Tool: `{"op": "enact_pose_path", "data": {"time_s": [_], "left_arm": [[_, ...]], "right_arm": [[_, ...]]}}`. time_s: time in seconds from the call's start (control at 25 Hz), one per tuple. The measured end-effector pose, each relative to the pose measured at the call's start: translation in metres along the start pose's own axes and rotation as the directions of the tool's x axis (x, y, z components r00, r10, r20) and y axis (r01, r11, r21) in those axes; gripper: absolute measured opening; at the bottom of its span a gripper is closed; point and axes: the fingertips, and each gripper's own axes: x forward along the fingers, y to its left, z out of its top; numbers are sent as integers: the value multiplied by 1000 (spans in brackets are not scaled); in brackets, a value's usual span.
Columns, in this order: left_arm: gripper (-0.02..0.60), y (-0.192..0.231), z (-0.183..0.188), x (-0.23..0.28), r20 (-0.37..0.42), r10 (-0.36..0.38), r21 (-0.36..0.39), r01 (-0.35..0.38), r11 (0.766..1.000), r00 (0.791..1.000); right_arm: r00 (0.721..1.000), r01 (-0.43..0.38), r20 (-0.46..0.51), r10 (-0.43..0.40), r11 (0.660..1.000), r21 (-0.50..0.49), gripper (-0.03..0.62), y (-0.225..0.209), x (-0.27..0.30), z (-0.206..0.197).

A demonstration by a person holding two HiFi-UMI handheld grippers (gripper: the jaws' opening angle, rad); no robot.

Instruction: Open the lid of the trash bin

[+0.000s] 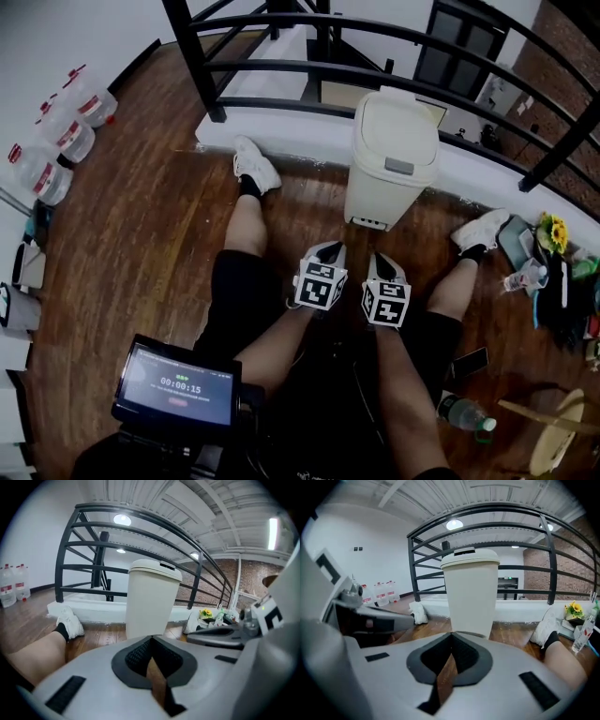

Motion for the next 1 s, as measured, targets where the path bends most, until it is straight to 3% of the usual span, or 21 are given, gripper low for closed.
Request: {"op": "enact_pose_path", "data": {"time_s": [0.12,0.68,1.0], "left_arm": [[-2,4,7,-12,27,18,-51,-17,999,999],[-2,-9,32,-41,145,23,84,-36,996,989],[-2,-5,38,-48,170,21,82,-36,996,985]], "right_arm": [[1000,23,6,-23,1000,-12,5,-6,-8,-3],[985,38,167,-27,997,-61,5,5,-41,35],[979,47,203,-33,997,-62,5,7,-46,43]]}}
